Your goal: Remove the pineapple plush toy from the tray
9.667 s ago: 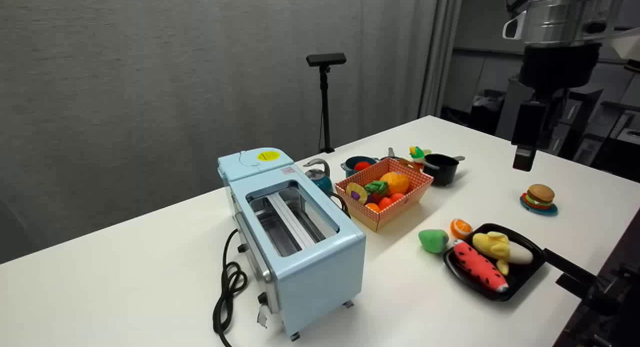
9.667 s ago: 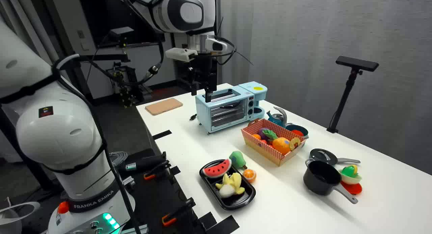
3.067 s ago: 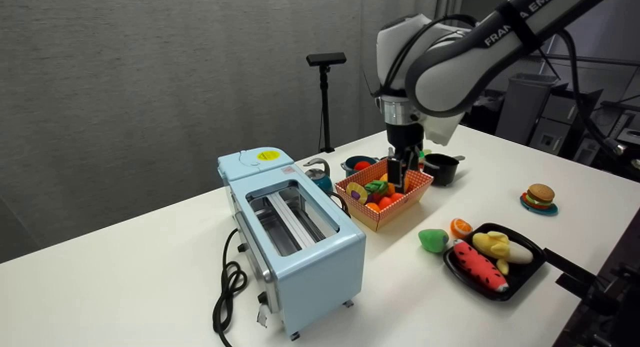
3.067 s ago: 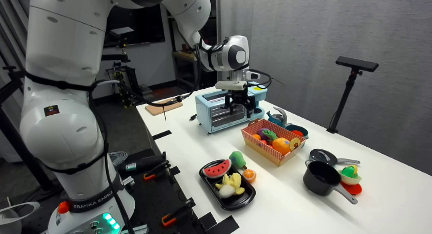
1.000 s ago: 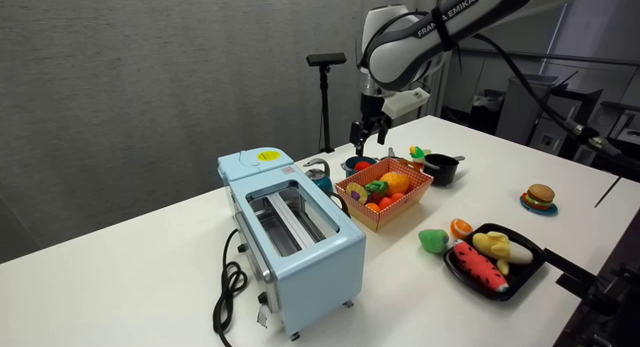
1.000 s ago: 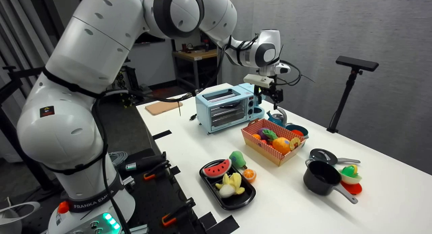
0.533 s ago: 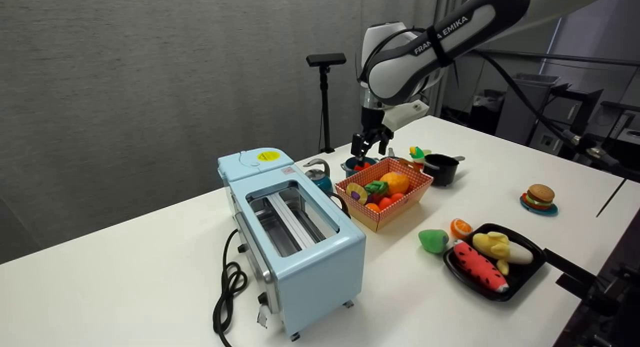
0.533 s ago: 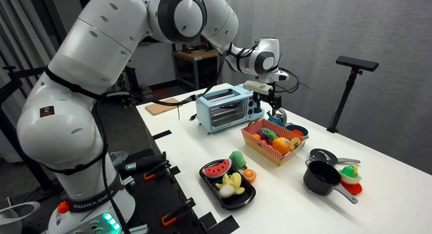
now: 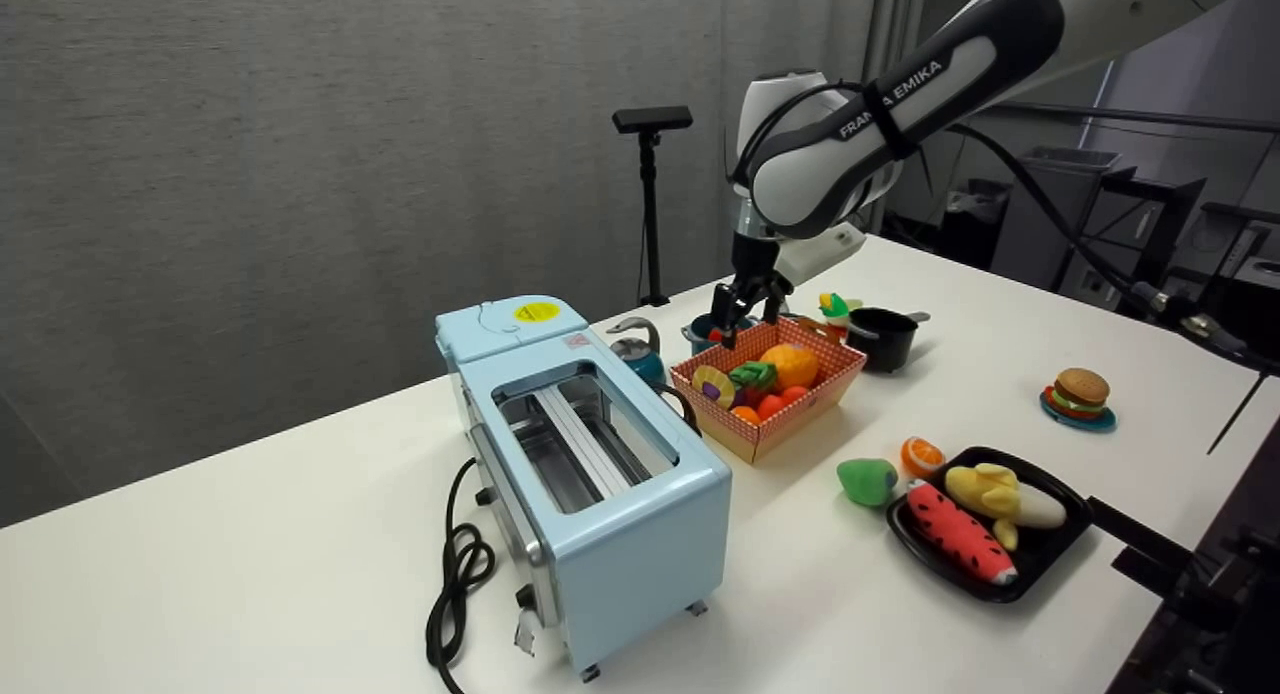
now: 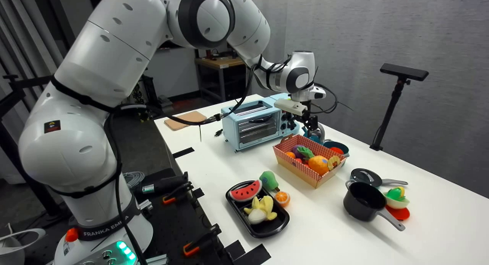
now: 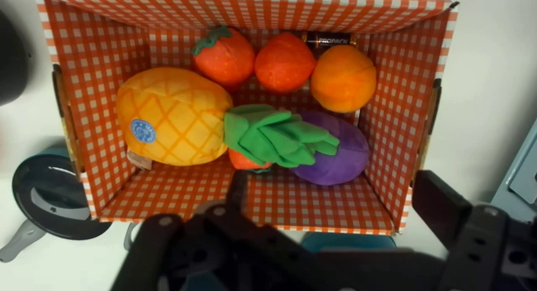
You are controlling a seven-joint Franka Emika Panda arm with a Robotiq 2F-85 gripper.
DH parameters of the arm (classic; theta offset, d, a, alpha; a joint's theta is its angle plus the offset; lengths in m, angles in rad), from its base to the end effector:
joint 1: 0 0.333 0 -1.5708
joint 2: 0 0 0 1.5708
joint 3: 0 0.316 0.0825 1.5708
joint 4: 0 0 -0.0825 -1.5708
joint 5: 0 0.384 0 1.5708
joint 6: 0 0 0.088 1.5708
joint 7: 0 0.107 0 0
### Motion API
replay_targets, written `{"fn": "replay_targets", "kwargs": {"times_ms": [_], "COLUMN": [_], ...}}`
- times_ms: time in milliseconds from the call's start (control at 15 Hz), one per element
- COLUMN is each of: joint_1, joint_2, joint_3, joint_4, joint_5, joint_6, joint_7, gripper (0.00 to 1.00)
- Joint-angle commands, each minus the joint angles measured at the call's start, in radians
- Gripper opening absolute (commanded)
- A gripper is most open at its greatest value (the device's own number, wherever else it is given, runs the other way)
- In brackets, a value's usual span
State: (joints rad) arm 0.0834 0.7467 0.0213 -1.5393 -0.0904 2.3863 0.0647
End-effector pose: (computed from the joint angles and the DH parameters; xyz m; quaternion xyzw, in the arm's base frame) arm 0.7139 0.0717 0.2218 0.9973 0.0481 0.0523 0.0212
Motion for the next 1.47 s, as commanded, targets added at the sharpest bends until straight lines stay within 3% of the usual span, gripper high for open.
{"fn": "replay_targets", "kwargs": {"times_ms": [0,267,733,1400], "joint_1": [-0.044,-0.085,-0.064,-0.018], "joint_2": [-0.046,-0.056,-0.022,0.057], "joint_3": [0.012,0.015,0.004,0.013], "joint_4": [-0.098,-0.164,-0.163,-0.020], "joint_5": [0.052,0.082,0.064,0.056], "joint_6": [0.088,0.157,0.156,0.069], "joint_7": [-0.023,-0.047,-0.031,-0.025], "gripper": [1.00,1.00,1.00,1.00]}}
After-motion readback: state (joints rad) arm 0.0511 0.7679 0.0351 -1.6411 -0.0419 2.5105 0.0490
